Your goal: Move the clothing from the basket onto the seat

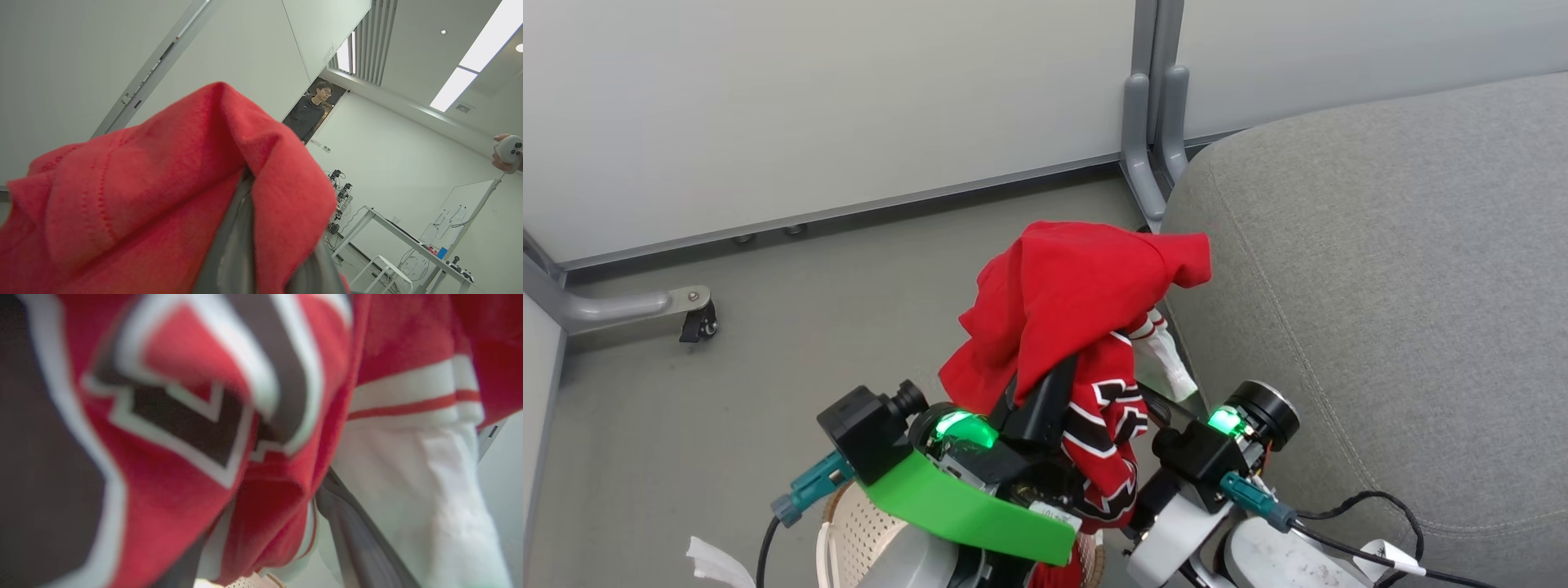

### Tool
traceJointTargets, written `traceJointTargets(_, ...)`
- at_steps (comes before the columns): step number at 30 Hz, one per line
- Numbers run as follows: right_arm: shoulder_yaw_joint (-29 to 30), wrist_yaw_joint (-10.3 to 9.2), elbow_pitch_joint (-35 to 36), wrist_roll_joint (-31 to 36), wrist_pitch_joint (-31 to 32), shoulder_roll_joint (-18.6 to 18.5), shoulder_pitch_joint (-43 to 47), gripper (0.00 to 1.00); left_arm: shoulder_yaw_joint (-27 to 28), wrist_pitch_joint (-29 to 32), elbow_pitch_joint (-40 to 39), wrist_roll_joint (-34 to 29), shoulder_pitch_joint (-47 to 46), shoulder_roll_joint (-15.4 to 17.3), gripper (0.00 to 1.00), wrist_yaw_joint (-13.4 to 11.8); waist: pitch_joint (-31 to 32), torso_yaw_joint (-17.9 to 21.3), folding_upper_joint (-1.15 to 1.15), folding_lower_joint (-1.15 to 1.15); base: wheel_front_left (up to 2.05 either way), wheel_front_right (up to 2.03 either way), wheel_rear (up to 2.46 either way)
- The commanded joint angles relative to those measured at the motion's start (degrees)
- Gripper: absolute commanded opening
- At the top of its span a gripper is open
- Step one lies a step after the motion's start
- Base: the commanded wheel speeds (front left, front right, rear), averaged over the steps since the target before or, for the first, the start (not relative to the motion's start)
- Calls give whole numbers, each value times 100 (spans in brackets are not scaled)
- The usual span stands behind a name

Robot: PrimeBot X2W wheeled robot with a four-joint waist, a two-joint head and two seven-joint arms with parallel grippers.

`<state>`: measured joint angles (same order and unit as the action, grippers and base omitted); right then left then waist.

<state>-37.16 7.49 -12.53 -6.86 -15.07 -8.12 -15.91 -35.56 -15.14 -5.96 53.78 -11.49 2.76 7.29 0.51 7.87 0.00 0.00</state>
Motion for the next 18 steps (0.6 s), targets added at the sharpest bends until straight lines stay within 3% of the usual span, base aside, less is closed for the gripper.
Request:
traceJointTargets(1,5,0,-61,49,-17,30,-80,100,-30,-1,3,51,-43,23,0,28,9,-10,0,0,0,0,0)
traceJointTargets(4,27,0,-121,76,-16,98,-94,100,-66,-2,16,64,-37,23,0,28,17,-25,0,0,0,0,0)
traceJointTargets(5,33,0,-155,38,-16,115,-79,91,-74,-2,24,67,-35,23,0,28,19,-29,0,0,0,0,0)
traceJointTargets(6,48,0,-165,11,-17,119,-76,0,-77,-2,30,69,-32,23,0,28,20,-32,0,0,0,0,0)
traceJointTargets(18,139,0,-88,-59,-17,110,7,0,-5,-1,69,65,28,23,0,28,23,-21,0,0,0,0,0)
